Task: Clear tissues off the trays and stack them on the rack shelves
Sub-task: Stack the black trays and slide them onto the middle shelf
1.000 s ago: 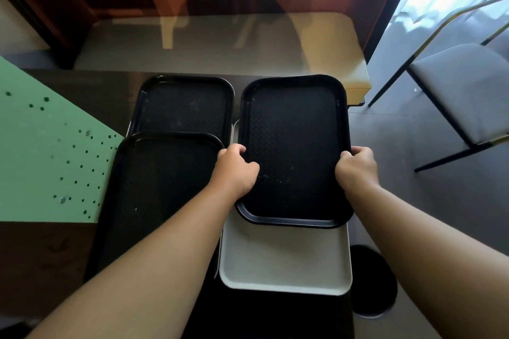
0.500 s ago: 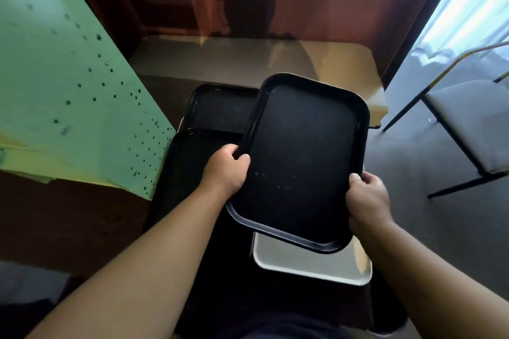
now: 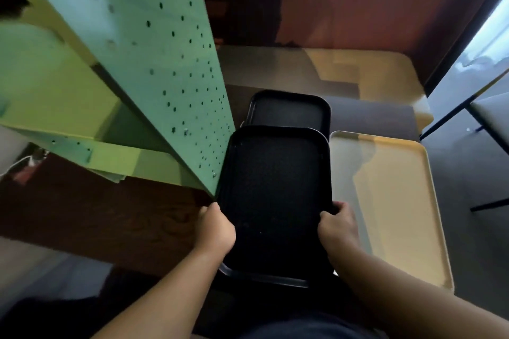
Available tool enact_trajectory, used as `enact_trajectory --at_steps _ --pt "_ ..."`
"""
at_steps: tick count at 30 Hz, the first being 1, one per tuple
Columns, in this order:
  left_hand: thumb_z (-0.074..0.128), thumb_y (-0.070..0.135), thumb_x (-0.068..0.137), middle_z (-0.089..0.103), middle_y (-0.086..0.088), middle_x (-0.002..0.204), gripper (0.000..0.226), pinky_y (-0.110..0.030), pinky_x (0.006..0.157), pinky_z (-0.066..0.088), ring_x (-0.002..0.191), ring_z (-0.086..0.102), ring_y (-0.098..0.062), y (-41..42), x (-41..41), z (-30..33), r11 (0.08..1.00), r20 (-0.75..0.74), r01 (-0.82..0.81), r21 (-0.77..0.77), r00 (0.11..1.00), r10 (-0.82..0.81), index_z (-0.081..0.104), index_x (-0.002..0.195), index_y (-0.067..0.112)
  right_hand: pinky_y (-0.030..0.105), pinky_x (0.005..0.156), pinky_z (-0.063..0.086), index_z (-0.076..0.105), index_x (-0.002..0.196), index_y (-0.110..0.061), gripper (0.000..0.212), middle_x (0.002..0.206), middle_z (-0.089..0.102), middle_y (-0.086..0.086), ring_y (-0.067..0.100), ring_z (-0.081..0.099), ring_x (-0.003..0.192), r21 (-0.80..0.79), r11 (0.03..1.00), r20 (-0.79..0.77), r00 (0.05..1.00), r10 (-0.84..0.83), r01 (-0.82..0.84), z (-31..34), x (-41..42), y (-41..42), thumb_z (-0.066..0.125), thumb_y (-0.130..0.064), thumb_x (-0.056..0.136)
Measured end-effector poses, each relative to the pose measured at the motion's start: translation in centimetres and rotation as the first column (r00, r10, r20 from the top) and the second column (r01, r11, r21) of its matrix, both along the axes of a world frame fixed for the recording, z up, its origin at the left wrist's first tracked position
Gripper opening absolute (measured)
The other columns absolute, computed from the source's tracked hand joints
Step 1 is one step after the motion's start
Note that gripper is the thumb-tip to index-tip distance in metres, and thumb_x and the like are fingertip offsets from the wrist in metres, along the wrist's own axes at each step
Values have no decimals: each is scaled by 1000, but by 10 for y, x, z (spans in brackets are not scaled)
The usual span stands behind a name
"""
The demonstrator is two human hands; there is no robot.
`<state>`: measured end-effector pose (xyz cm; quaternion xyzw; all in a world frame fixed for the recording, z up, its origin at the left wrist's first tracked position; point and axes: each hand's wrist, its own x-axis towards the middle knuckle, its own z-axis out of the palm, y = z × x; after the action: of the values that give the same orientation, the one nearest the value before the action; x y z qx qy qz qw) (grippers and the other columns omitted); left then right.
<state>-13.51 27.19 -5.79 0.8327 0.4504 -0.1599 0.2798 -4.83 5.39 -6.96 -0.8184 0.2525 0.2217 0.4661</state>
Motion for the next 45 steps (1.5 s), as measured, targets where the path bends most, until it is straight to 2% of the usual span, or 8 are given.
enact_trajectory --at_steps 7,13,18,23,29,33,41,45 --pt "46 2 101 50 -12 142 50 -33 104 46 129 52 -28 14 -2 -13 994 72 104 29 992 -106 45 150 9 49 96 55 50 118 -19 18 120 61 10 29 62 104 -63 997 -30 999 -43 41 -4 -11 14 50 -15 101" --pt "45 11 101 46 -11 148 52 -38 108 44 136 45 -28 16 -3 -14 994 28 108 23 994 -109 43 153 16 50 92 58 49 134 -23 41 119 62 5 31 64 103 -23 998 -83 995 -54 52 -4 -3 18 47 -5 98" --pt "54 19 94 47 -14 146 51 -43 106 45 133 46 -34 2 4 0 995 -91 3 -103 996 -13 47 143 7 30 63 50 67 126 -14 44 113 72 10 30 67 94 27 992 -137 984 -117 122 -7 7 14 44 -3 90" --pt "60 33 91 39 -13 151 64 -44 107 39 136 39 -35 -14 23 30 996 -58 -53 -78 997 49 40 147 10 50 89 61 76 108 -13 36 100 75 12 36 70 94 93 958 -129 958 -258 270 -1 23 1 52 -2 84" --pt "60 34 91 32 -13 158 79 -49 116 33 145 30 -34 -23 87 34 986 52 -90 -138 994 97 25 158 12 47 95 60 73 120 -18 39 105 71 5 31 67 99 171 933 -50 949 -312 316 12 84 2 51 -4 91" --pt "58 31 92 35 -14 157 74 -51 114 35 144 31 -36 -13 129 25 982 94 -129 -140 985 143 29 156 10 44 97 57 69 111 -20 34 104 68 3 27 64 101 197 943 -52 964 -262 267 16 123 9 47 0 96" --pt "60 26 90 32 -14 159 74 -51 114 33 145 31 -37 -7 150 2 979 39 -182 -91 982 186 28 155 10 38 91 56 66 128 -13 42 116 69 8 32 64 103 68 996 -72 996 -60 65 -3 159 36 44 -6 93" --pt "60 25 91 23 -13 165 83 -50 118 30 149 25 -36 -7 147 -5 985 43 -158 -75 986 161 17 161 10 53 102 54 53 140 -22 48 130 56 10 38 59 114 -61 998 -101 995 6 -12 -4 156 51 47 -21 93"
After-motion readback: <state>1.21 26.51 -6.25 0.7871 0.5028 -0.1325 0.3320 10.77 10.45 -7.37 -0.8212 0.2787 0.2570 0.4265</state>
